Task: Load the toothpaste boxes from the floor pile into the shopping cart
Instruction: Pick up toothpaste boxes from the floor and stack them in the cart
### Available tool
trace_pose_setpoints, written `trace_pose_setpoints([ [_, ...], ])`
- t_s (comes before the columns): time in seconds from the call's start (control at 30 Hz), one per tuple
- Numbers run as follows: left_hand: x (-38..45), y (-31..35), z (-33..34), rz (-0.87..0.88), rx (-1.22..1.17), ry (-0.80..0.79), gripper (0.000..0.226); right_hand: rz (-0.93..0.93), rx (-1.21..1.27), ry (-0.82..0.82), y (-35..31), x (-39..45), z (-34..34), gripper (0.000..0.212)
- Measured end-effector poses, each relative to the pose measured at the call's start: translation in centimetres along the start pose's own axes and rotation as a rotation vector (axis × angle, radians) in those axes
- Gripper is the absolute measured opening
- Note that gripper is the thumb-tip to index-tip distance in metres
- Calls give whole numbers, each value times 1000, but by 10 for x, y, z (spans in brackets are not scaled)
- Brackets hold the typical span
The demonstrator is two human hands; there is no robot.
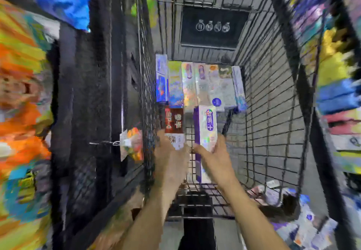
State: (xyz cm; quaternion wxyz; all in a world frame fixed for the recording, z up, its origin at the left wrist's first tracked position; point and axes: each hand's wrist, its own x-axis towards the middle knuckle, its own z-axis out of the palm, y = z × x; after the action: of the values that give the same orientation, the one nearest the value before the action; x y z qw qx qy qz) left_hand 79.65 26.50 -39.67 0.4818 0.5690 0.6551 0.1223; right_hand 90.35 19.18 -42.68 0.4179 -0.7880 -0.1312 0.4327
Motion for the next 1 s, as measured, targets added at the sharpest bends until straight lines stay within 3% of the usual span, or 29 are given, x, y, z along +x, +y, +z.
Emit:
trace_pose_setpoints([
  [0.1,24,-19,20,-149,55,-23,52,44,-32,-55,17,29,-4,55],
  [0.47,68,-78,71,-287,612,-88,98,112,-134,-192,89,98,-18,50],
  [0.63,62,-81,72,-300,727,-57,94,113,-111,-285,97,95,-7,44],
  [0.77,55,-70,62,-297,723,-120,91,159,-97,-316,99,94,0,54],
  [0.83,49,-59,48,-222,643,-164,86,171,-110,-306,98,93,3,57],
  [1.0,18,-9,2,324,551,-111,60,204,-134,-292,96,86,15,56],
])
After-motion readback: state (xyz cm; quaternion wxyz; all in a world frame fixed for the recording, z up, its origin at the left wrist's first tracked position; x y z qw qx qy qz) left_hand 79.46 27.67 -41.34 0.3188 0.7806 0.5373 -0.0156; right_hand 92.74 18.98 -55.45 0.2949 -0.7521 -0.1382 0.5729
